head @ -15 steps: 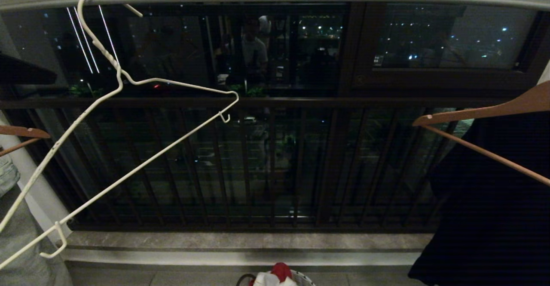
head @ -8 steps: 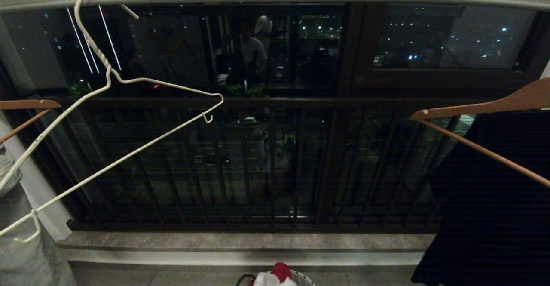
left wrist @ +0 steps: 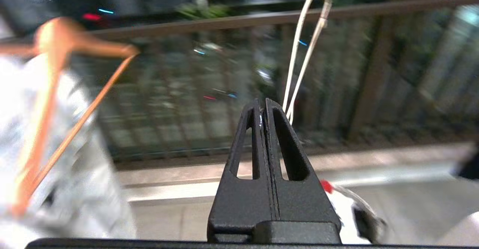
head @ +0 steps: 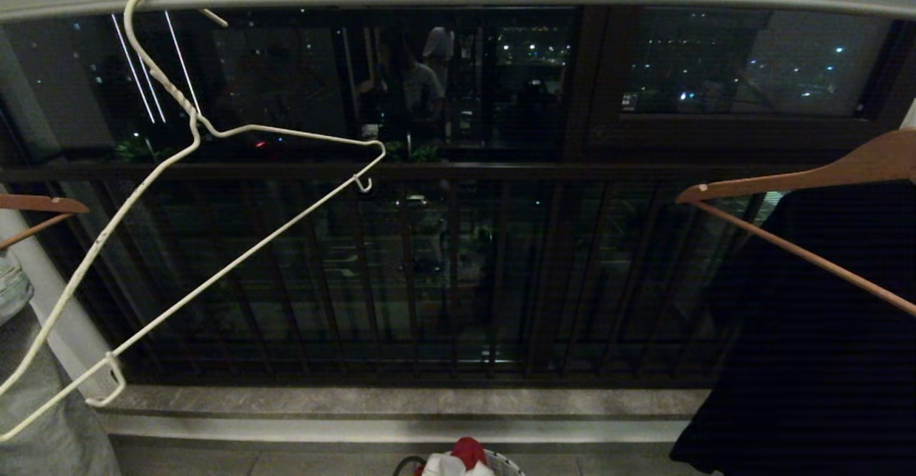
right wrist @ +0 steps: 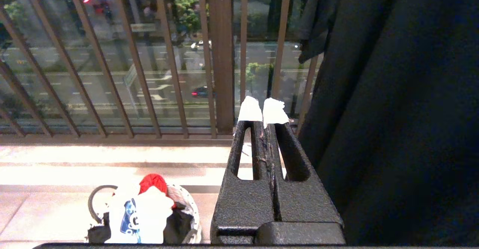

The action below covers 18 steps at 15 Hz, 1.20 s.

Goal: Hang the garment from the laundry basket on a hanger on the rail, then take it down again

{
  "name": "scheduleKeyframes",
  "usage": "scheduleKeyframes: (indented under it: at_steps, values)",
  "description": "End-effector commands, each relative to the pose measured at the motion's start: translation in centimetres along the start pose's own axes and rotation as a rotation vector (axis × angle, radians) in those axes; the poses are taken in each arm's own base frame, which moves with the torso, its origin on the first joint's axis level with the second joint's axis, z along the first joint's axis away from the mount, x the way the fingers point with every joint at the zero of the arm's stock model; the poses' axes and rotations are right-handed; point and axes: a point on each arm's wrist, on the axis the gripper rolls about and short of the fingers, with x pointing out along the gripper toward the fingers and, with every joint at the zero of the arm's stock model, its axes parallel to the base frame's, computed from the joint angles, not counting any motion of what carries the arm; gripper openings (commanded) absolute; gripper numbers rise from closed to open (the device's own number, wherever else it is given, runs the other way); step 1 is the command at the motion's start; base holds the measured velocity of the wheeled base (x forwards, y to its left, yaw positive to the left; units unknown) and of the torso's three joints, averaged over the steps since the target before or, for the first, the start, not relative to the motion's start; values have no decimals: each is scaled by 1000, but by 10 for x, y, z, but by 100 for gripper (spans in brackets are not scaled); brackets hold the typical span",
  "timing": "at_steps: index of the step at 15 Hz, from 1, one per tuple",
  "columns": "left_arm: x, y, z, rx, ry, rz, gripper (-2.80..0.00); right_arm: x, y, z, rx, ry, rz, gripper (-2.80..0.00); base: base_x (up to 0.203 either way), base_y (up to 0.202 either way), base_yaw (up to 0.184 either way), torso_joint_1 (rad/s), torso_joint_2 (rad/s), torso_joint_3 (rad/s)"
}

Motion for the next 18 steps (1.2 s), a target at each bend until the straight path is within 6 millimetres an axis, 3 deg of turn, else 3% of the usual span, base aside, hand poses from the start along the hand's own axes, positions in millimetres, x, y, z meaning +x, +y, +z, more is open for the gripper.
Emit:
scheduleKeyframes:
  at_steps: [1,3,5,10,12,14,18]
  values:
    - [-39,-14,-44,6,-69,91,-280,0,0,0,0,2,0,-280,0,0,0,0,0,0]
    - [-31,-23,-70,16,-47,125,-280,0,0,0,0,2,0,-280,0,0,0,0,0,0]
    - [-12,-27,-100,23,-15,135,-280,0,0,0,0,1,0,-280,0,0,0,0,0,0]
    - [72,-32,-200,12,60,126,-280,0,0,0,0,2,0,-280,0,0,0,0,0,0]
    - [96,-33,-238,43,48,108,-280,0,0,0,0,1,0,-280,0,0,0,0,0,0]
    - [105,-35,-256,77,-14,67,-280,0,0,0,0,1,0,-280,0,0,0,0,0,0]
    - [105,-36,-261,52,15,38,-280,0,0,0,0,1,0,-280,0,0,0,0,0,0]
